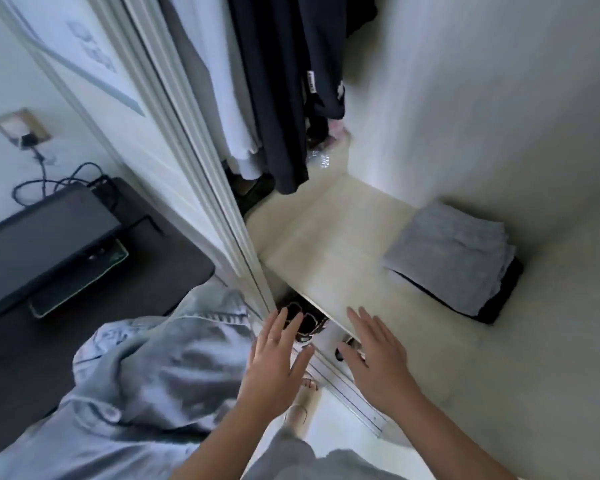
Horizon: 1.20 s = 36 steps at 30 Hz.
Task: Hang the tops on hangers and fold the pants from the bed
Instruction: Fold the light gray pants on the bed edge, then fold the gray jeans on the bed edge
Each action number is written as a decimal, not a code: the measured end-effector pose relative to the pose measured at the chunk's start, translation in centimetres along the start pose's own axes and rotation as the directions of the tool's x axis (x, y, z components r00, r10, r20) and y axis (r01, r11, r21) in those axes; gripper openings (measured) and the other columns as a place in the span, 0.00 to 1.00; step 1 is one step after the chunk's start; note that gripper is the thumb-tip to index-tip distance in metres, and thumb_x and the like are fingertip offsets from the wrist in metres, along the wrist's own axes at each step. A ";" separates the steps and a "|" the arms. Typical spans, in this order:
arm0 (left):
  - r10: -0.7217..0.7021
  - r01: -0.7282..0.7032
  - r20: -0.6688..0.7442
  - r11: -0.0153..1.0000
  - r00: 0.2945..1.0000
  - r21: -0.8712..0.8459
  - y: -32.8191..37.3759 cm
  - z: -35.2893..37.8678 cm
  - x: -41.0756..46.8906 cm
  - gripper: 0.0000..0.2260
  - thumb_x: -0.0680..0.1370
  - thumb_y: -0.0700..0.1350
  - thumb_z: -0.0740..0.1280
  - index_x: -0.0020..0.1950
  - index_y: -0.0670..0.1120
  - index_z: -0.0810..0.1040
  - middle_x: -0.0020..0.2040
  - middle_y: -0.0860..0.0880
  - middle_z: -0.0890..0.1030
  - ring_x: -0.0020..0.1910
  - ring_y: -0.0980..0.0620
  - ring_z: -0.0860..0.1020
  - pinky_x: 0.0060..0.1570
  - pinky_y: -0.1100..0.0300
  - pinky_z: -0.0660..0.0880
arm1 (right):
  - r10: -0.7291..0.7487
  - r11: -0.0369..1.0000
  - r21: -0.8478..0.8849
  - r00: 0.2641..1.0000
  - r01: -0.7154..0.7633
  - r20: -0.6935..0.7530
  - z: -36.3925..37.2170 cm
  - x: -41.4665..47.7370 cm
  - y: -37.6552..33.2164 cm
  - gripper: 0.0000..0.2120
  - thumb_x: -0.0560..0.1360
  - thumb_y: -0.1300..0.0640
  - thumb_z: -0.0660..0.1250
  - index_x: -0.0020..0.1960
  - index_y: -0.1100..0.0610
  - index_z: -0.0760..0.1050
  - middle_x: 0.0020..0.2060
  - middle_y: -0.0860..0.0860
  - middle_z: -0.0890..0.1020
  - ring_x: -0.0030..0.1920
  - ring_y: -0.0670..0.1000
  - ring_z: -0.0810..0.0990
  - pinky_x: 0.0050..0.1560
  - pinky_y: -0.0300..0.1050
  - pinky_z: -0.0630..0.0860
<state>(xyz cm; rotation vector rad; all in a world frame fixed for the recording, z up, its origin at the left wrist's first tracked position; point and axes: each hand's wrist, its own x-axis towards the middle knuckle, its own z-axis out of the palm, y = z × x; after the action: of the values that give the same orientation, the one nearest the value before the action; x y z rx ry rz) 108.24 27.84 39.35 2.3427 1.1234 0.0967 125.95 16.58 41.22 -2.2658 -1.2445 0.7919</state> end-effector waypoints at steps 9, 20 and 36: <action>-0.297 0.256 -0.260 0.949 0.919 -0.183 -3.8 -3.7 -12.5 0.23 0.83 0.57 0.59 0.78 0.56 0.64 0.78 0.55 0.63 0.78 0.51 0.57 0.76 0.52 0.58 | -0.356 0.924 0.183 0.930 0.336 0.091 3.0 -3.1 -8.6 0.28 0.82 0.47 0.61 0.80 0.46 0.57 0.78 0.43 0.62 0.78 0.44 0.58 0.77 0.54 0.58; -0.457 0.448 -0.698 0.868 0.551 -0.214 -9.7 -11.3 -23.6 0.20 0.80 0.54 0.60 0.67 0.46 0.76 0.69 0.49 0.75 0.69 0.44 0.69 0.68 0.45 0.67 | -0.600 0.798 0.210 0.777 0.564 0.193 6.9 -3.0 -21.6 0.28 0.81 0.50 0.64 0.79 0.49 0.60 0.74 0.46 0.69 0.75 0.47 0.64 0.75 0.46 0.60; -0.388 0.342 -0.617 0.919 0.684 -0.198 -22.4 -17.3 -26.3 0.07 0.81 0.48 0.63 0.46 0.51 0.79 0.44 0.57 0.78 0.45 0.50 0.77 0.46 0.46 0.75 | -0.680 0.732 -0.074 0.723 0.677 -0.120 15.5 -3.5 -29.6 0.04 0.71 0.66 0.77 0.44 0.61 0.83 0.41 0.53 0.83 0.43 0.59 0.82 0.49 0.64 0.76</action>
<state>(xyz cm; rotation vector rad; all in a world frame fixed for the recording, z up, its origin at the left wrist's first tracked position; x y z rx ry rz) 70.47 27.31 47.30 2.0019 1.8667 0.8442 96.12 29.96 48.80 -1.6174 -1.8453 0.3227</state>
